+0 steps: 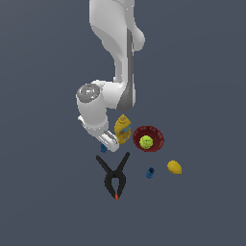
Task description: Pick up a designated object from a clutter of objects.
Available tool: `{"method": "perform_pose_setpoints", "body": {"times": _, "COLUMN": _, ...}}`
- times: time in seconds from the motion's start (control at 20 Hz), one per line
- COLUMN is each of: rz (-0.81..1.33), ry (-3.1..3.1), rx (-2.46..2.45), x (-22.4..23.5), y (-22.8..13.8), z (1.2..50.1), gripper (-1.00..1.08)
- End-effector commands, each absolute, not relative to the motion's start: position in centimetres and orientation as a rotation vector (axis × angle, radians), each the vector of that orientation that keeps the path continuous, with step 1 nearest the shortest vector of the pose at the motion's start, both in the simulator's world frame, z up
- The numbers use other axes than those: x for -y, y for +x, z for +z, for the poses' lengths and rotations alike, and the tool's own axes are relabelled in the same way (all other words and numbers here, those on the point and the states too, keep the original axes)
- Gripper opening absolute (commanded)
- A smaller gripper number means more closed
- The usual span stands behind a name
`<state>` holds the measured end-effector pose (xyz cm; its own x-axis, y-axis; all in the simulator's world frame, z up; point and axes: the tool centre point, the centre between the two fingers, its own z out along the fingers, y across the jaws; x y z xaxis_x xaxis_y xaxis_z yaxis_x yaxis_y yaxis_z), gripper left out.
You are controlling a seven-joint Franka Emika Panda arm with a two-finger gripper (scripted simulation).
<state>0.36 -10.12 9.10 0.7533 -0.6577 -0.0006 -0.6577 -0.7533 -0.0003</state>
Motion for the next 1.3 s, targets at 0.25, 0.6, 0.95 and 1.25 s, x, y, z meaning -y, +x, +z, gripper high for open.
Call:
{"method": "perform_pose_setpoints", "body": {"times": 0.25, "rz": 0.001, "ry": -2.94, "rx": -1.109, "x": 10.2, "y": 0.2, "z": 6.1, "gripper": 1.0}}
{"method": "perform_pose_setpoints", "body": {"times": 0.6, "rz": 0.0, "ry": -2.939, "rx": -1.111, "x": 10.2, "y": 0.3, "z": 4.3, "gripper": 1.0}}
{"method": "perform_pose_setpoints", "body": {"times": 0.95, "rz": 0.0, "ry": -2.939, "rx": -1.111, "x": 10.2, "y": 0.3, "z": 4.2, "gripper": -1.0}}
{"method": "perform_pose_setpoints", "body": {"times": 1.25, "rz": 0.0, "ry": -2.939, "rx": -1.111, "x": 10.2, "y": 0.3, "z": 4.3, "gripper": -1.0}}
